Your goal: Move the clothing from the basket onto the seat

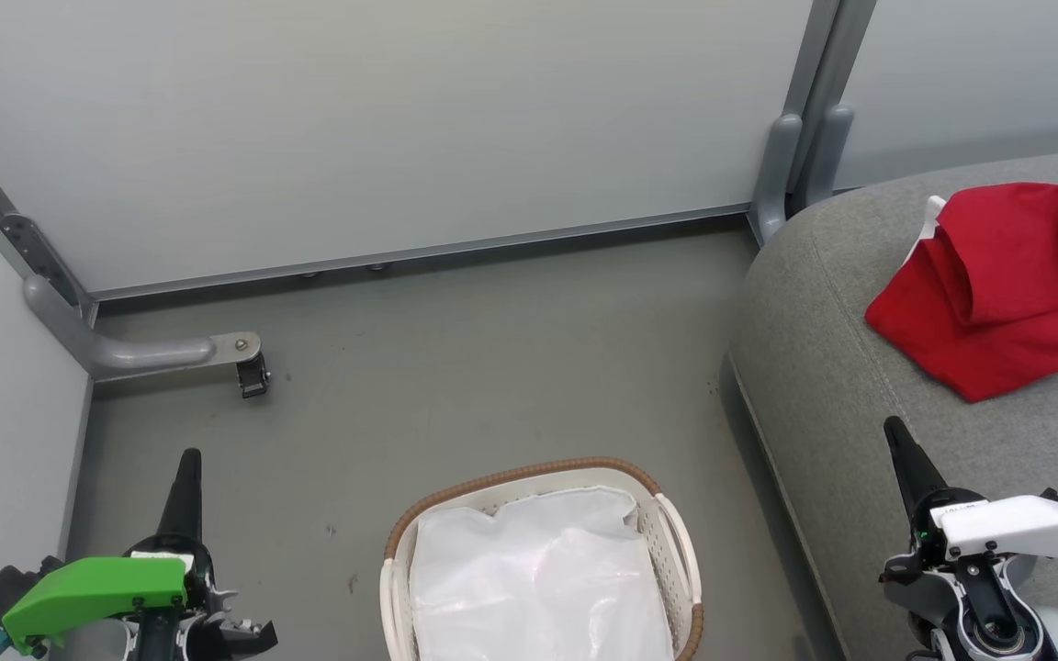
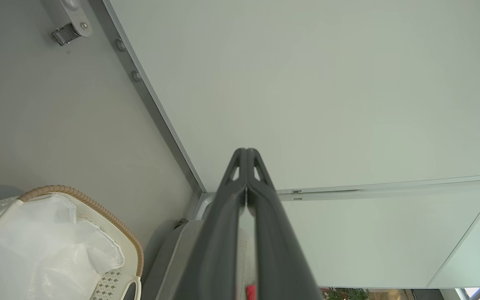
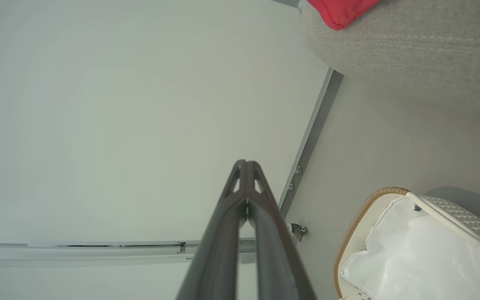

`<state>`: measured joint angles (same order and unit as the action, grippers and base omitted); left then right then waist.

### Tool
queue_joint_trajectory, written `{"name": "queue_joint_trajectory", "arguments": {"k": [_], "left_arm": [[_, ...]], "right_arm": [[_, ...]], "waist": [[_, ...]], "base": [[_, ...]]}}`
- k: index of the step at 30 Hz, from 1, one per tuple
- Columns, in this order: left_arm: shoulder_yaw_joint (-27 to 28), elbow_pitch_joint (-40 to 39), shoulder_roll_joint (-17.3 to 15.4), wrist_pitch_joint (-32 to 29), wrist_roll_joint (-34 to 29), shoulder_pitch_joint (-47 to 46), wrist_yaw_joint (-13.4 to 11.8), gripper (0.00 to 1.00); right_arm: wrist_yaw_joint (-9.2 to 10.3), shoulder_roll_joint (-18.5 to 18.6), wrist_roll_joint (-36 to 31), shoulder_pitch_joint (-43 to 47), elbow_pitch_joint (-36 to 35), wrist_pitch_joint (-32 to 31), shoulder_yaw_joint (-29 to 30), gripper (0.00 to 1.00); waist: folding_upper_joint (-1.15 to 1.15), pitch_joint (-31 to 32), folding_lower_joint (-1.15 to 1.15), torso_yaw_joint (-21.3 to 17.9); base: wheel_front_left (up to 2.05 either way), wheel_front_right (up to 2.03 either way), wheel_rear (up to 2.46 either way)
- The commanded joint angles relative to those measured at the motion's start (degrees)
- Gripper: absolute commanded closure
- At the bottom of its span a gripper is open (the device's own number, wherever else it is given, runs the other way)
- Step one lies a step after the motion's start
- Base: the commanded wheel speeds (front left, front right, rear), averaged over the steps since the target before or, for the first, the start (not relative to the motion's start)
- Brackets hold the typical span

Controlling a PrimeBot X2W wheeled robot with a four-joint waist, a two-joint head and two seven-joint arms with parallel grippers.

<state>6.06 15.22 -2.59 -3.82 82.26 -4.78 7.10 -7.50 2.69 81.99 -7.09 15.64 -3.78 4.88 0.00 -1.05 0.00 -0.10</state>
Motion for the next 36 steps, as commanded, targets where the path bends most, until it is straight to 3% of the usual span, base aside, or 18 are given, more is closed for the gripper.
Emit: {"name": "queue_joint_trajectory", "arguments": {"k": [1,25,36], "left_arm": [[0.28,-0.41,-0.43,-0.36,1.27,-1.29,0.36,1.00],[0.58,-1.30,-0.47,-2.89,10.32,-1.81,0.56,1.00],[0.57,-1.24,-0.47,-2.93,10.22,-1.78,0.56,1.00]], "right_arm": [[0.01,0.31,1.38,0.51,-0.57,-0.44,0.34,1.00],[0.02,0.33,10.50,1.21,-1.83,-2.90,1.84,1.00],[0.01,0.33,10.50,1.23,-1.79,-2.97,1.82,1.00]], "waist": [[0.00,0.05,0.00,0.01],[0.00,0.85,0.00,0.10],[0.00,0.87,0.00,0.10]], "base": [[0.00,0.00,0.00],[0.00,0.00,0.00],[0.00,0.00,0.00]]}}
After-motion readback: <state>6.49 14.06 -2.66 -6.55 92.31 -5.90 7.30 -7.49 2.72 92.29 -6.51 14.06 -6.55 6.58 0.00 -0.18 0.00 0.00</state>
